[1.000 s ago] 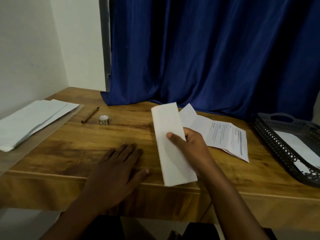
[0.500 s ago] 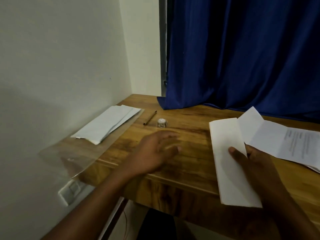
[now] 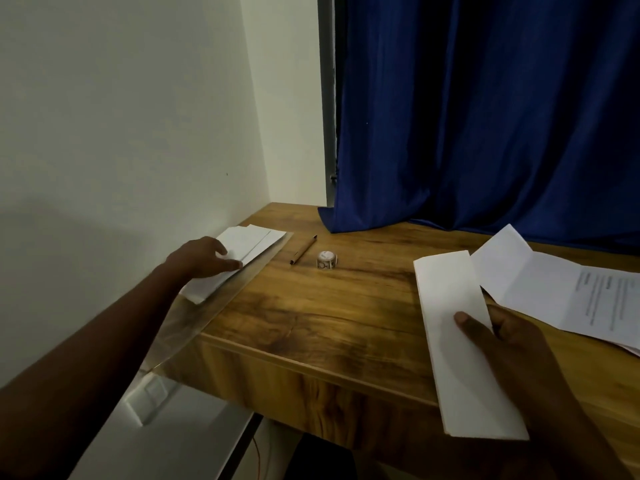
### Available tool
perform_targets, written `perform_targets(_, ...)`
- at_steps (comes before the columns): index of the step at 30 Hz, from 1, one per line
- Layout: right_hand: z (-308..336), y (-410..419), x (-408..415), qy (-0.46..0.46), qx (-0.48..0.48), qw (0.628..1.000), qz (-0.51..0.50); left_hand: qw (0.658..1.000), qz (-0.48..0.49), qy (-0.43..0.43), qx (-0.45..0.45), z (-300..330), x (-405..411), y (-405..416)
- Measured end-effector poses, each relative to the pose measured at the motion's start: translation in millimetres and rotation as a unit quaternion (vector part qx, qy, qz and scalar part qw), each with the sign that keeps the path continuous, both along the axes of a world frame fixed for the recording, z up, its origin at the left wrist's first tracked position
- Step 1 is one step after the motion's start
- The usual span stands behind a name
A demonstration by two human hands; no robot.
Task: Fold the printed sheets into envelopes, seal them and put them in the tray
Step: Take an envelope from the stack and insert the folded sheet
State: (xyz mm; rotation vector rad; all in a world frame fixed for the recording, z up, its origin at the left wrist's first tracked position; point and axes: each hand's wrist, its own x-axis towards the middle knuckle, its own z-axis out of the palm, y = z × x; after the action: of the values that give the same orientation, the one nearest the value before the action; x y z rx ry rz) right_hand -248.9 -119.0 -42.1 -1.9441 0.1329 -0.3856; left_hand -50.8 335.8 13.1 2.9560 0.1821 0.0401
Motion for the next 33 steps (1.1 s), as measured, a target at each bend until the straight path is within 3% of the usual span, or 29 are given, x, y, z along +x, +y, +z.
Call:
perform_targets(3,1,0,-1,-0.001,0.005,1.0,0.005,1.0,-0.012,0.002,0.018,-5,3,7)
perform_targets(12,4,1,-5,-0.001,0.021,1.0,0.011,0.992,0.02,-0.121,0.014,-2,-15,-3)
perform_targets(17,-1,-3,-2,-0.001,0.013,1.0,-0.009,0.963,0.052,-0.263,-0.031,30,-38,-5)
perform_targets(20,3,-4,-1,-0.019,-0.02,1.0,-0.006,0.906,0.031,-0.405,-0.117,64,-59,-17)
perform_targets(22,6,-6,-2,-0.031,-0.027,0.999,0.004,0.85,-0.007,-0.459,-0.259,85,-75,-33)
perform_targets(24,7,-5,-7,-0.037,-0.044,0.998,0.026,0.776,-0.053,-0.461,-0.427,99,-94,-56)
perform_targets(27,7,1,-15,-0.02,0.016,0.996,0.086,0.658,-0.129,-0.355,-0.652,95,-129,-103)
perform_targets(30,10,5,-21,-0.004,0.06,0.992,0.107,0.541,-0.163,-0.195,-0.802,66,-159,-156)
perform_targets(31,13,6,-24,-0.007,0.075,0.99,0.119,0.518,-0.161,-0.156,-0.825,53,-169,-173)
perform_targets(33,18,4,-28,-0.021,0.111,0.98,0.165,0.505,-0.15,-0.099,-0.844,26,-186,-205)
